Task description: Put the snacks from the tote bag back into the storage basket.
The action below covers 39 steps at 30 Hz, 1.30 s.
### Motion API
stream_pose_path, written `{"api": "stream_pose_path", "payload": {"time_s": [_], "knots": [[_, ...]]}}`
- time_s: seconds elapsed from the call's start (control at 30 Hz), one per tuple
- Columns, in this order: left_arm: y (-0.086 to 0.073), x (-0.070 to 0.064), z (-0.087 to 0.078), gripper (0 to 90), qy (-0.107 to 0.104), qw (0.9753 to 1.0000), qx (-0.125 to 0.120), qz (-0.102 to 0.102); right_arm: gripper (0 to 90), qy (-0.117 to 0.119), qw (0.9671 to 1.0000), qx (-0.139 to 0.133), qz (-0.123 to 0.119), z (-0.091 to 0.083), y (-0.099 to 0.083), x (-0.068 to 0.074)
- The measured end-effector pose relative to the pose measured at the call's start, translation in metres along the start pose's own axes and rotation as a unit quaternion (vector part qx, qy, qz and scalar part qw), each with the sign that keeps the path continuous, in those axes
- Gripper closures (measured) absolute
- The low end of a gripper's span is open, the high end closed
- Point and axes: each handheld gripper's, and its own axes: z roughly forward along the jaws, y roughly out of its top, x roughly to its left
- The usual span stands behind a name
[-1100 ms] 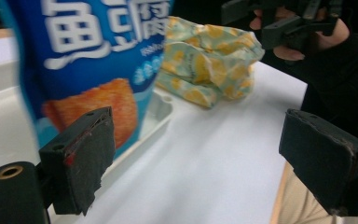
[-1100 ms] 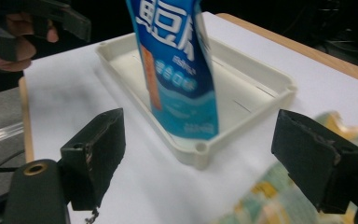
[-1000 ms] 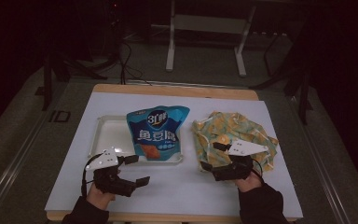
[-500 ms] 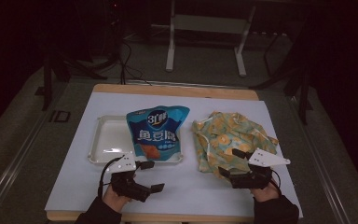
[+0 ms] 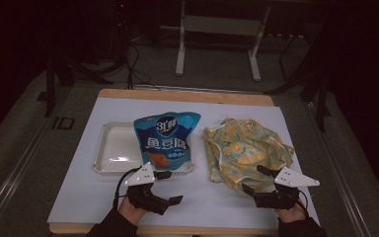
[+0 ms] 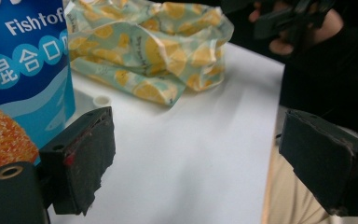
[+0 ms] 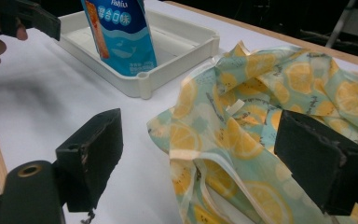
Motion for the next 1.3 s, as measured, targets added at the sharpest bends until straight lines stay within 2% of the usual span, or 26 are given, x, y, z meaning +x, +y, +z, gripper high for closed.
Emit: {"api": "stream_pose_path", "payload": {"time_s": [0.17,0.3,0.4,0.6,0.7,0.77,0.9,1.3], "knots": [[-0.006,-0.002,-0.002,11.4,0.000,1.0000,0.001,-0.005,15.1,-0.012,0.9998,-0.015,-0.004,-0.009,-0.005,0.002],[-0.009,-0.007,-0.006,11.4,0.019,0.9998,-0.001,0.002,15.1,-0.032,0.9991,-0.029,-0.001,-0.014,-0.011,0.002],[-0.010,-0.009,-0.009,11.4,0.025,0.9997,-0.008,0.002,15.1,-0.044,0.9986,-0.029,-0.004,-0.013,-0.015,0.003],[-0.017,-0.005,-0.006,11.4,0.035,0.9994,0.007,0.002,15.1,-0.052,0.9981,-0.033,-0.004,-0.008,-0.017,0.004],[-0.018,-0.004,-0.005,11.4,0.035,0.9993,0.012,0.005,14.9,-0.061,0.9976,-0.033,-0.011,-0.008,-0.017,0.004],[-0.019,-0.004,-0.004,11.4,0.032,0.9993,0.016,0.007,14.9,-0.061,0.9976,-0.031,-0.007,-0.008,-0.018,0.003],[-0.018,-0.006,-0.005,11.4,0.028,0.9995,0.013,0.007,14.9,-0.061,0.9975,-0.035,0.001,-0.009,-0.018,0.001],[-0.018,-0.007,-0.006,11.4,0.026,0.9996,0.004,0.014,14.5,-0.065,0.9967,-0.049,0.002,-0.013,-0.019,-0.002]]}}
